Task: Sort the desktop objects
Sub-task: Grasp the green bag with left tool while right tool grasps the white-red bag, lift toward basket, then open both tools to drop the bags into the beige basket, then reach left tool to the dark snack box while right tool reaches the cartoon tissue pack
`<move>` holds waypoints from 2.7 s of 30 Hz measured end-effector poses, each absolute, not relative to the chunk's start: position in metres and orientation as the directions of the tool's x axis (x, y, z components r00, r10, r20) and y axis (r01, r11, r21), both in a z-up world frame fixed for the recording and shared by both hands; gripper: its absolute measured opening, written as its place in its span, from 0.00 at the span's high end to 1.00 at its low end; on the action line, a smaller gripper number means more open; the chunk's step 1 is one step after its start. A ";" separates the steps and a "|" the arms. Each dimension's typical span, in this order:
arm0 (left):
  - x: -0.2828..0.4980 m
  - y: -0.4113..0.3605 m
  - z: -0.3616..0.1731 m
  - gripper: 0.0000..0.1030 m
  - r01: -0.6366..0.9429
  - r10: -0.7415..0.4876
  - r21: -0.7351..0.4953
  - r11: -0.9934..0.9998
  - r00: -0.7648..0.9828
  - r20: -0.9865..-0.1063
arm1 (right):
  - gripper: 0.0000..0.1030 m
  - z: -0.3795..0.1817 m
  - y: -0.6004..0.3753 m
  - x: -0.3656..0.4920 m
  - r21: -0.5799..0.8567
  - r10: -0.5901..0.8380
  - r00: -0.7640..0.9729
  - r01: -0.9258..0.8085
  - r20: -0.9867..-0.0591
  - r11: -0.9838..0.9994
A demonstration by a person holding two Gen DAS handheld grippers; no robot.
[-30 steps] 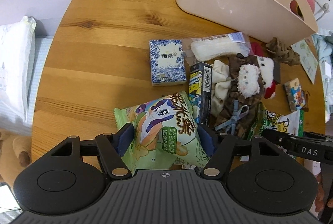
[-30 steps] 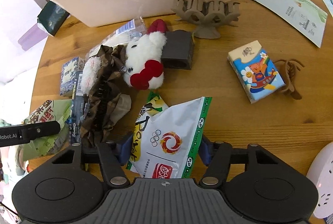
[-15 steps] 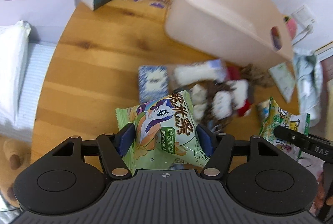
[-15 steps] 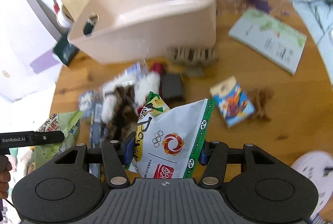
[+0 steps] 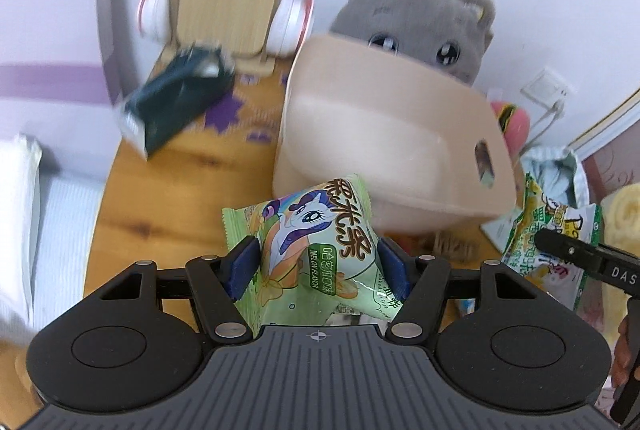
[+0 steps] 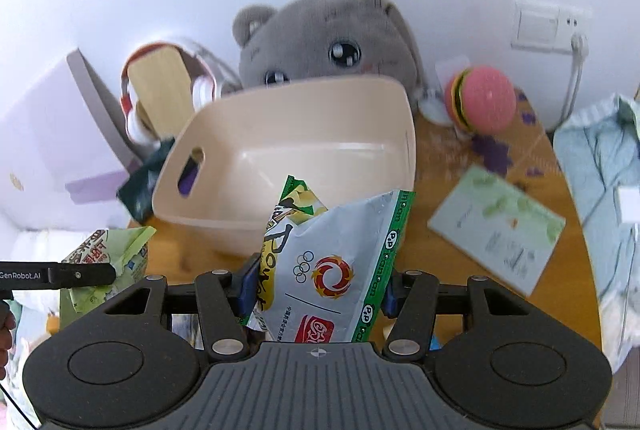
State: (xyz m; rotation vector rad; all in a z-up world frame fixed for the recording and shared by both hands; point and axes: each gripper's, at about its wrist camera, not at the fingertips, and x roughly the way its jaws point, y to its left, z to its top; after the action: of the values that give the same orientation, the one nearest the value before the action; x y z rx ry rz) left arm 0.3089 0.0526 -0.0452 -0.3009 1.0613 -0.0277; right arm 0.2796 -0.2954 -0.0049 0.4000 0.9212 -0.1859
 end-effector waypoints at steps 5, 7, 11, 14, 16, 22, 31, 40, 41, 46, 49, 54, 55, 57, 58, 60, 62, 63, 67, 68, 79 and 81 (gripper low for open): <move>0.339 0.044 -0.031 0.36 -0.088 -0.132 -0.210 0.974 0.533 -0.836 | 0.49 0.007 -0.300 0.301 0.251 0.002 0.623 0.312 -0.782 0.916; 0.353 0.038 -0.028 0.36 -0.075 -0.130 -0.202 0.977 0.543 -0.830 | 0.49 0.010 -0.303 0.311 0.249 -0.001 0.634 0.305 -0.773 0.919; 0.378 0.022 -0.030 0.36 -0.056 -0.106 -0.164 0.985 0.557 -0.824 | 0.49 0.010 -0.311 0.333 0.242 -0.012 0.643 0.305 -0.766 0.921; 0.395 0.010 -0.036 0.36 -0.046 -0.070 -0.116 0.992 0.569 -0.819 | 0.49 0.008 -0.318 0.349 0.228 -0.024 0.645 0.304 -0.764 0.925; 0.404 0.003 -0.041 0.36 -0.047 -0.045 -0.089 0.995 0.582 -0.812 | 0.49 0.002 -0.323 0.360 0.214 -0.034 0.637 0.308 -0.770 0.927; 0.438 -0.012 -0.065 0.36 -0.051 -0.009 -0.046 0.998 0.569 -0.822 | 0.49 -0.022 -0.343 0.387 0.191 -0.097 0.609 0.389 -0.787 0.901; 0.457 -0.030 -0.112 0.36 -0.031 0.013 -0.002 1.000 0.502 -0.865 | 0.49 -0.061 -0.348 0.417 0.143 -0.102 0.526 0.404 -0.845 0.903; 0.459 -0.038 -0.131 0.32 0.035 -0.016 0.000 0.999 0.472 -0.882 | 0.48 -0.085 -0.347 0.428 0.108 -0.107 0.467 0.409 -0.878 0.906; 0.458 -0.038 -0.130 0.31 0.033 -0.017 -0.001 0.999 0.474 -0.880 | 0.46 -0.086 -0.348 0.428 0.110 -0.105 0.465 0.413 -0.879 0.904; 0.455 -0.031 -0.124 0.26 0.027 -0.049 -0.041 0.999 0.483 -0.874 | 0.32 -0.085 -0.353 0.422 0.150 -0.079 0.471 0.430 -0.879 0.890; 0.453 -0.028 -0.118 0.24 0.017 -0.045 -0.042 0.999 0.481 -0.876 | 0.23 -0.078 -0.353 0.417 0.146 -0.092 0.483 0.432 -0.871 0.890; 0.442 -0.028 -0.106 0.18 0.029 -0.027 -0.014 0.999 0.521 -0.853 | 0.16 -0.065 -0.353 0.407 0.144 -0.106 0.500 0.435 -0.860 0.889; 0.439 -0.028 -0.103 0.17 0.029 -0.027 -0.014 0.999 0.525 -0.851 | 0.16 -0.062 -0.352 0.404 0.144 -0.107 0.503 0.435 -0.857 0.889; 0.433 -0.026 -0.099 0.15 0.024 -0.027 -0.017 1.000 0.533 -0.845 | 0.15 -0.056 -0.350 0.399 0.143 -0.110 0.510 0.432 -0.853 0.891; 0.431 -0.025 -0.097 0.14 0.026 -0.029 -0.018 0.999 0.539 -0.842 | 0.14 -0.053 -0.349 0.396 0.142 -0.113 0.514 0.431 -0.850 0.891; 0.423 -0.023 -0.091 0.13 0.025 -0.034 -0.024 0.999 0.551 -0.834 | 0.13 -0.046 -0.347 0.388 0.140 -0.121 0.525 0.430 -0.843 0.892; 0.415 -0.021 -0.087 0.12 0.032 -0.040 -0.027 0.999 0.561 -0.827 | 0.11 -0.039 -0.345 0.379 0.134 -0.130 0.532 0.430 -0.837 0.893; 0.412 -0.020 -0.085 0.12 0.035 -0.043 -0.027 0.999 0.564 -0.825 | 0.09 -0.036 -0.344 0.373 0.130 -0.137 0.536 0.430 -0.833 0.893; 0.398 -0.017 -0.079 0.10 0.051 -0.073 -0.053 0.997 0.559 -0.826 | 0.00 -0.025 -0.343 0.350 0.114 -0.159 0.549 0.429 -0.820 0.896; 0.394 -0.015 -0.078 0.09 0.053 -0.084 -0.066 0.996 0.558 -0.826 | 0.00 -0.024 -0.343 0.343 0.114 -0.167 0.555 0.436 -0.815 0.892; 0.343 -0.008 -0.073 0.08 0.097 -0.093 -0.047 0.994 0.552 -0.829 | 0.00 -0.043 -0.352 0.277 0.030 -0.232 0.491 0.468 -0.840 0.883; 0.331 -0.007 -0.076 0.08 0.104 -0.092 -0.042 0.994 0.542 -0.835 | 0.00 -0.049 -0.353 0.269 0.032 -0.226 0.480 0.471 -0.848 0.881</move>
State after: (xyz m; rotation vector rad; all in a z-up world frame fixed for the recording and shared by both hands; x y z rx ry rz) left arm 0.3314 -0.0067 -0.0760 0.0131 0.9906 -0.1168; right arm 0.2687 -0.3528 -0.0489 0.2773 0.9833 -0.4317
